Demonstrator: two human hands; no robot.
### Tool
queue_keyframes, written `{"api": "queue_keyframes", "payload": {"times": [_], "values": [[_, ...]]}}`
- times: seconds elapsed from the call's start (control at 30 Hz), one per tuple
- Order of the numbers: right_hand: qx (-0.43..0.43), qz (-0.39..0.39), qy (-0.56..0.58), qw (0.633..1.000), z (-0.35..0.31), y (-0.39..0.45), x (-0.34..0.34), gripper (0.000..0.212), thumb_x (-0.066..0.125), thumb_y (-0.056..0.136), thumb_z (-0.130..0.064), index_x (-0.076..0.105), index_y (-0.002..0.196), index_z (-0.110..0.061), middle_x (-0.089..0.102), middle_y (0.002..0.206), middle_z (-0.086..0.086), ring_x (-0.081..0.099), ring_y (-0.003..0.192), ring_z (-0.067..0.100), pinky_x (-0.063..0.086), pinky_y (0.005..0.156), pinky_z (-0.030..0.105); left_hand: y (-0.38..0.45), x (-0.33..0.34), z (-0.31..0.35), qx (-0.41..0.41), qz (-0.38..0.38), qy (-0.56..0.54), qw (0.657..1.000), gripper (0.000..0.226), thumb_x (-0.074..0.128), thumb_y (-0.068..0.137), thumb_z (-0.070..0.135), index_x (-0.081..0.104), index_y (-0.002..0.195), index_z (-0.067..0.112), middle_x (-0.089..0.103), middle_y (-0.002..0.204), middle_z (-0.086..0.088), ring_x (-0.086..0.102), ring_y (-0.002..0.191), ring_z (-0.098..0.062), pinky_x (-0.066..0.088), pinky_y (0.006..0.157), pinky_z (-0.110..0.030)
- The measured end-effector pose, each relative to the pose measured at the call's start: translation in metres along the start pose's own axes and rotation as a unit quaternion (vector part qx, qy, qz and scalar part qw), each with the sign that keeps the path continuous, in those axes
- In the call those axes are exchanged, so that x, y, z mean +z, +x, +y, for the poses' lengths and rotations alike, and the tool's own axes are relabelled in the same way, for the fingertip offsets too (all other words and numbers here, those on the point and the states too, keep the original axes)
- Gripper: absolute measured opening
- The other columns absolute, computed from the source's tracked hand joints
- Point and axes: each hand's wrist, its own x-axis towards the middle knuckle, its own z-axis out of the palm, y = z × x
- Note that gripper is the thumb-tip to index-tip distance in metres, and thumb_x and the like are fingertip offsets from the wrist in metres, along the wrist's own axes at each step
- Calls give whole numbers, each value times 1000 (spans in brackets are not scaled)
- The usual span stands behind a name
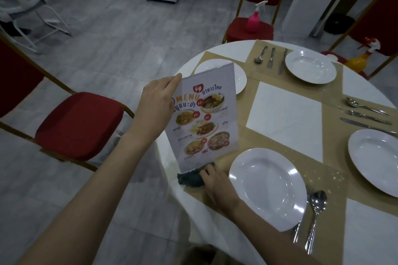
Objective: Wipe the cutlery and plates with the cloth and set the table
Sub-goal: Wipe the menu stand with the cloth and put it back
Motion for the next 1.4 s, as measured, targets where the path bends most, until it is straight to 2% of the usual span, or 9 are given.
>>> {"api": "queue_keyframes", "payload": {"times": [0.13,0.27,0.4,0.53,0.67,0.8,1.17,1.27,1.4], "values": [[63,15,92,994,9,3,-12,39,57,85,-50,57,111,-20,57,113,-2,54,100,14,48,86,24,-5,2,1,14,15,-5,1000,57,53,86,-7,42,141,1,53,135,-16,49,121,-34,33,109,-47],[177,256,166,936,37,15,-54,35,60,90,-47,57,110,-19,54,109,-6,52,95,8,53,79,27,-17,11,3,2,89,-32,996,55,54,92,1,38,144,3,30,153,-18,25,144,-30,21,120,-43],[274,326,234,874,60,47,-99,46,54,94,-44,45,133,-20,45,129,-1,49,113,14,50,90,31,-45,29,17,-138,164,-182,960,61,55,97,24,24,149,17,21,154,-10,24,141,-18,25,104,1],[252,293,266,883,61,65,-114,32,52,97,-37,56,121,-17,55,113,-1,56,102,16,53,84,33,-63,40,25,-212,207,-221,929,67,61,93,35,24,147,24,35,131,-3,44,119,-20,52,92,-30],[247,307,280,875,62,65,-113,23,57,96,-33,62,112,-17,57,101,-6,58,92,14,51,78,26,-70,38,31,-208,225,-215,927,46,61,93,23,42,134,16,39,107,8,48,89,-4,46,68,-9],[249,335,296,859,61,63,-116,21,63,92,-28,66,109,-15,61,96,-6,59,85,10,52,76,26,-64,32,30,-202,213,-191,937,26,64,91,14,57,116,10,46,97,6,45,80,1,41,71,-1],[262,420,289,819,114,43,-190,13,71,87,-22,66,96,-15,65,91,-1,57,76,4,42,66,9,35,20,73,-85,195,-203,956,14,62,91,14,61,104,9,50,91,1,54,78,-13,46,65,-14],[290,440,270,806,146,26,-217,12,72,86,-23,67,93,-15,67,90,1,60,77,10,45,66,17,72,32,100,-58,182,-219,957,13,63,90,15,61,101,9,53,90,-4,54,77,-17,51,70,-32],[322,456,242,794,192,-1,-244,14,73,85,-22,68,92,-11,69,88,3,63,78,16,51,69,31,115,60,145,-32,155,-232,960,10,62,91,16,61,94,6,53,88,-4,54,74,-19,48,69,-33]]}}
